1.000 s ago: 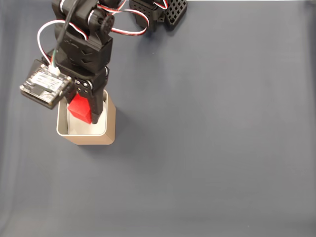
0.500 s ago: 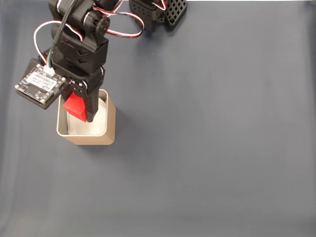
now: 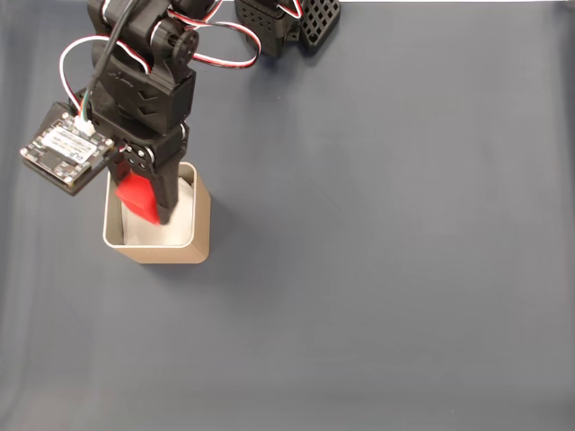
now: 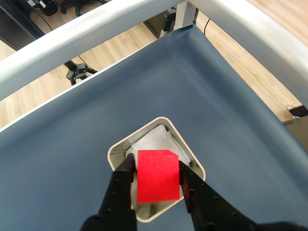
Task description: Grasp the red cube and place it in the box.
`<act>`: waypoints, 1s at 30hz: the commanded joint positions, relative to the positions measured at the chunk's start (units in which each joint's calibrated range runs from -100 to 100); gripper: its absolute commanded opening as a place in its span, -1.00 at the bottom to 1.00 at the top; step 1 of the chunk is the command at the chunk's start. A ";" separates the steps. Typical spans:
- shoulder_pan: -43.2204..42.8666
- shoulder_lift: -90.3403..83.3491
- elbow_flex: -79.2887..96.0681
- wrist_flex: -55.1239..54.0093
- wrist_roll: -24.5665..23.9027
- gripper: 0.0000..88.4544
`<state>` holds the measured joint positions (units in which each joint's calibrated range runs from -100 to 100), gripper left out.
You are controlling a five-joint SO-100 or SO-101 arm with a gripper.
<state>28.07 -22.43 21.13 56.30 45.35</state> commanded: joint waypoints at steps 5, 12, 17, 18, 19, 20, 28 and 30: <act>0.36 -2.20 -1.71 -2.91 -1.07 -0.10; 0.43 -2.46 -1.71 -3.32 -1.17 -0.06; 0.43 -2.63 -1.53 -3.57 -1.17 -0.06; 0.43 -2.63 -1.53 -3.57 -1.17 -0.06; 0.43 -2.63 -1.53 -3.65 -1.22 -0.06; 0.43 -2.63 -1.44 -3.73 -1.27 -0.06; 0.15 -2.54 -2.17 -3.73 -2.10 -0.05; 0.15 -2.46 -2.17 -3.73 -2.20 -0.07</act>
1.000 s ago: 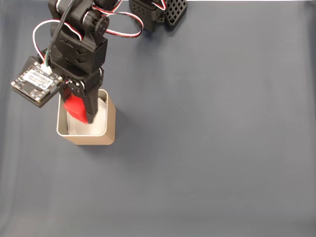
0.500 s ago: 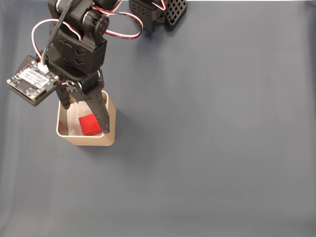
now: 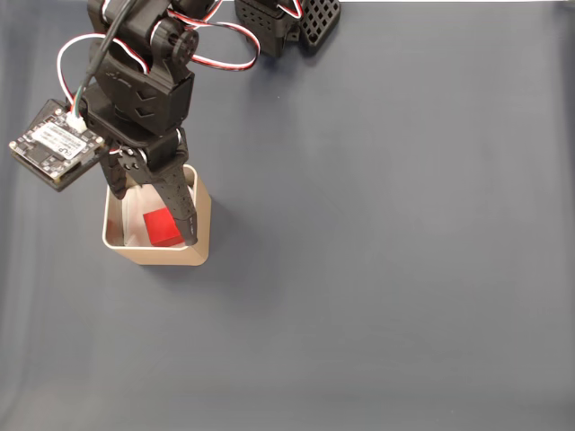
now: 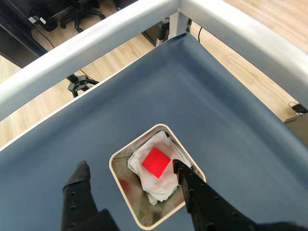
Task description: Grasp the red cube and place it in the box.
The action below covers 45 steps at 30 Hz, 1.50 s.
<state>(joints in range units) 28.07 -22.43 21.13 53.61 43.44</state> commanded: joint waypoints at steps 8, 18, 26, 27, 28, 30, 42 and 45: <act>-2.12 -4.10 -1.44 -1.13 -0.34 -0.82; -12.77 -12.75 3.48 -0.56 -1.61 -1.00; -21.36 -26.08 18.34 -1.71 -0.78 -1.00; -22.14 -27.99 20.62 -2.04 -0.68 -1.00; -22.92 -29.89 22.99 -2.28 -0.59 -1.00; -24.34 -33.61 27.18 -2.61 -0.39 -1.00; -31.16 -49.71 44.96 -3.84 0.00 -1.00; -31.30 -53.34 49.61 -4.74 0.39 -1.00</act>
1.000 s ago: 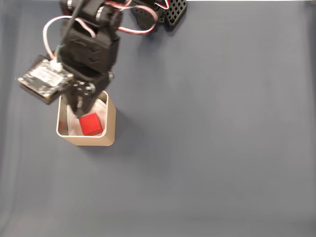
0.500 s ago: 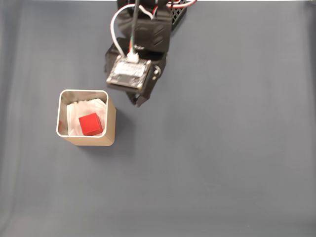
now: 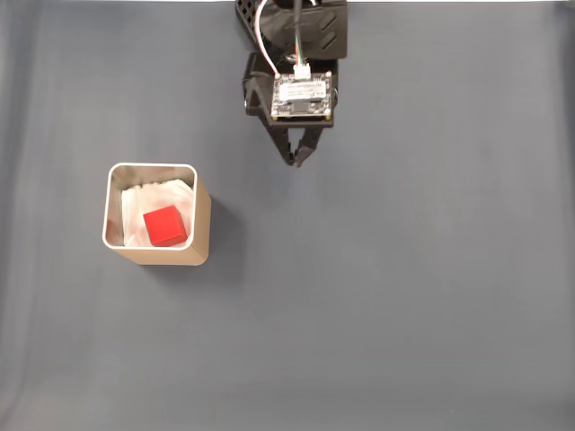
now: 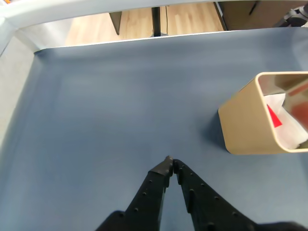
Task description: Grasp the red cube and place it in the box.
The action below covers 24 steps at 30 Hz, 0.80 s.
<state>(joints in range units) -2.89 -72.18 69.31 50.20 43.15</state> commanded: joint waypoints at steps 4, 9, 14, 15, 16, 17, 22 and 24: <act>-0.27 -8.87 7.99 -1.66 1.47 -1.00; -0.83 -17.00 16.84 -1.58 2.00 -1.00; -1.12 -22.11 23.86 -1.41 2.39 -1.00; -1.12 -22.80 24.95 -1.41 2.44 -1.00; -0.98 -23.41 26.04 -1.41 2.44 -1.00; -0.90 -24.10 27.14 -1.33 2.44 -1.00; -0.48 -26.78 30.42 0.56 2.25 -1.00; -0.69 -27.30 30.51 2.53 1.81 -1.00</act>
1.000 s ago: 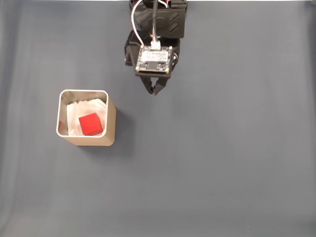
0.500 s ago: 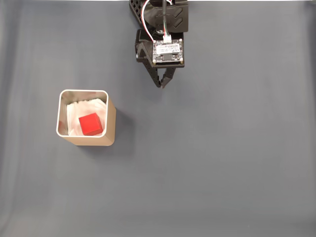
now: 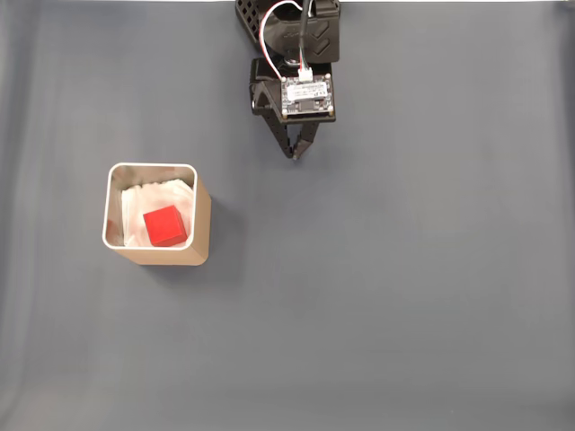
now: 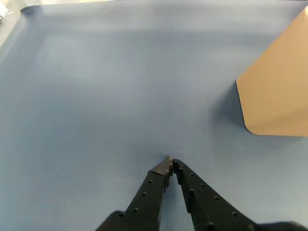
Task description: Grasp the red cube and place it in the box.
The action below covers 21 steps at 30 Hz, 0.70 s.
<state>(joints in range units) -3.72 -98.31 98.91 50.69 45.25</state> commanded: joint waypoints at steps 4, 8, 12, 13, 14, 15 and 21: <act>0.49 -1.61 0.91 7.45 -1.07 -1.00; 1.55 -1.61 0.91 14.92 -0.63 -1.00; 1.41 -1.61 0.91 19.27 -0.15 -1.00; 1.27 -1.61 0.91 20.01 0.05 -0.99; 1.27 -1.61 0.91 20.59 0.20 -0.99; 1.13 -1.61 0.91 21.24 0.24 -0.99; 0.49 -1.61 0.91 24.69 1.22 -0.99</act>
<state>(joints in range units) -2.74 -100.00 99.18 73.35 45.79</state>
